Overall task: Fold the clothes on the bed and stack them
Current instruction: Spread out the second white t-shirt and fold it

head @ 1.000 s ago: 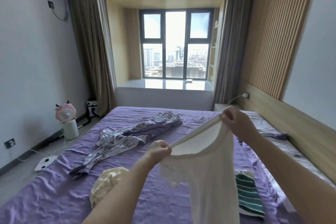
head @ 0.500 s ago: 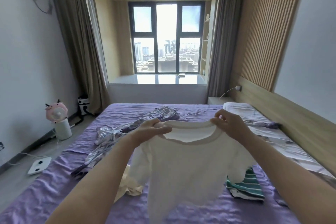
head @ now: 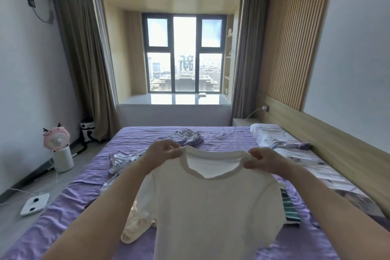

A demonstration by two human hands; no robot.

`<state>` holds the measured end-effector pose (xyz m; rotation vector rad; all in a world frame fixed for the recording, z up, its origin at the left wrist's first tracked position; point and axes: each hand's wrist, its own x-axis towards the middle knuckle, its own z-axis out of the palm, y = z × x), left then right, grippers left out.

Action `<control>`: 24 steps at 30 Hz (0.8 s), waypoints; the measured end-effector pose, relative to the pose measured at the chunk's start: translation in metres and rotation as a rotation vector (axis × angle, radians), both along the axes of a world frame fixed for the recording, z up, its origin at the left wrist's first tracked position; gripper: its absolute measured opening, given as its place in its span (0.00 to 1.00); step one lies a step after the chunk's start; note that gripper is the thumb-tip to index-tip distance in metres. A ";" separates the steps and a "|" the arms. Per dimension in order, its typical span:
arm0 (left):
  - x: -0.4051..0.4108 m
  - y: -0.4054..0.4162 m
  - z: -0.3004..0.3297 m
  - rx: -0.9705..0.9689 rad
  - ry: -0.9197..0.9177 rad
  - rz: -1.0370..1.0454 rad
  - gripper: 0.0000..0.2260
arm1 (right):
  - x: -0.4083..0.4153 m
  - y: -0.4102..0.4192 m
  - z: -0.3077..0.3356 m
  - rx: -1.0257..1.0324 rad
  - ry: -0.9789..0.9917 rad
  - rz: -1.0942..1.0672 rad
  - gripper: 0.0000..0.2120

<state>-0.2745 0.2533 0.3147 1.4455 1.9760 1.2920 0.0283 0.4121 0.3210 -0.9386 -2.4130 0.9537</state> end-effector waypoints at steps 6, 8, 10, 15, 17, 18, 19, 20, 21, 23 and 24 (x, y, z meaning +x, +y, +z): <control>-0.002 -0.025 0.014 0.110 -0.115 0.004 0.06 | -0.008 -0.041 0.003 -0.089 0.248 -0.076 0.08; -0.001 -0.031 0.014 0.139 -0.072 0.054 0.08 | -0.011 -0.049 0.003 0.027 0.251 -0.156 0.11; 0.001 -0.036 0.012 0.166 -0.024 0.107 0.12 | -0.013 -0.057 0.004 0.187 0.247 -0.243 0.18; 0.008 -0.049 0.014 0.210 0.118 0.176 0.13 | -0.008 -0.077 0.008 0.380 0.187 -0.308 0.21; 0.011 -0.052 0.018 0.224 0.144 0.167 0.13 | -0.004 -0.082 0.011 0.409 0.178 -0.293 0.22; 0.012 -0.054 0.020 0.222 0.148 0.153 0.13 | -0.001 -0.084 0.013 0.419 0.179 -0.285 0.21; 0.013 -0.056 0.023 0.219 0.148 0.132 0.12 | 0.002 -0.085 0.014 0.429 0.176 -0.279 0.21; 0.015 -0.057 0.026 0.217 0.149 0.109 0.11 | 0.005 -0.085 0.015 0.442 0.167 -0.281 0.20; 0.016 -0.059 0.028 0.219 0.156 0.089 0.10 | 0.008 -0.086 0.015 0.461 0.153 -0.292 0.19; 0.020 -0.062 0.031 0.222 0.198 0.063 0.08 | 0.014 -0.089 0.013 0.514 0.135 -0.327 0.21; 0.021 -0.063 0.032 0.219 0.231 0.051 0.08 | 0.016 -0.090 0.012 0.545 0.132 -0.332 0.23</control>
